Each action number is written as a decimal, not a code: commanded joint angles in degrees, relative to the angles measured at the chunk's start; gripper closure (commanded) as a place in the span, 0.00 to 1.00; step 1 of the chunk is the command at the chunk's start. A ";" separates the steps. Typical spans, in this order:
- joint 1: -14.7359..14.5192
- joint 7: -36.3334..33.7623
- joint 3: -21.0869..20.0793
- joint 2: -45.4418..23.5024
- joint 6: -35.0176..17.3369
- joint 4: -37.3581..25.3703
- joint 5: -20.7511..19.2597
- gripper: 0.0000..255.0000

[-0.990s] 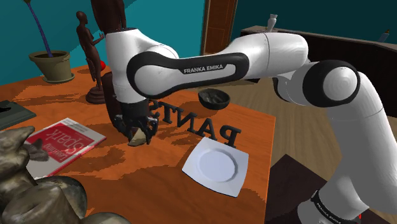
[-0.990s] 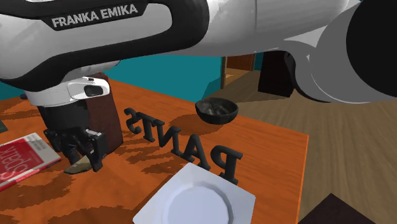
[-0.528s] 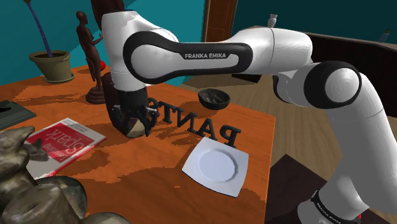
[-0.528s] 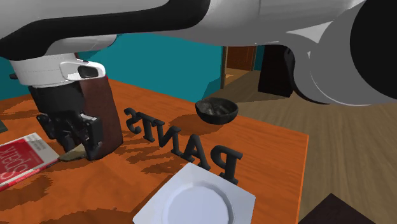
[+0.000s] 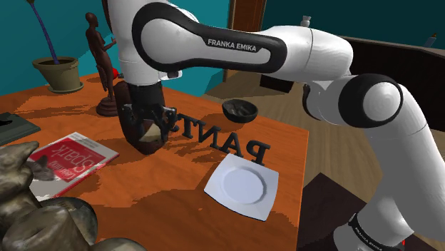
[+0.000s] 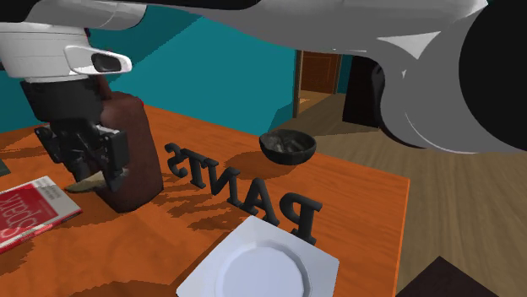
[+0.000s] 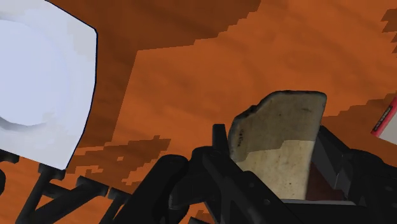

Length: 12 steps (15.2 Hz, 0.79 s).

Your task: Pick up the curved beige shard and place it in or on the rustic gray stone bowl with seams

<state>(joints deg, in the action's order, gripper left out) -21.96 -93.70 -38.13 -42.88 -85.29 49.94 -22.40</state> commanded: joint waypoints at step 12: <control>22.03 11.08 -2.62 16.94 -9.15 26.19 7.96 1.00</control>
<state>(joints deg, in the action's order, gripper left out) -1.88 -84.32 -40.95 -26.86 -94.19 74.94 -14.98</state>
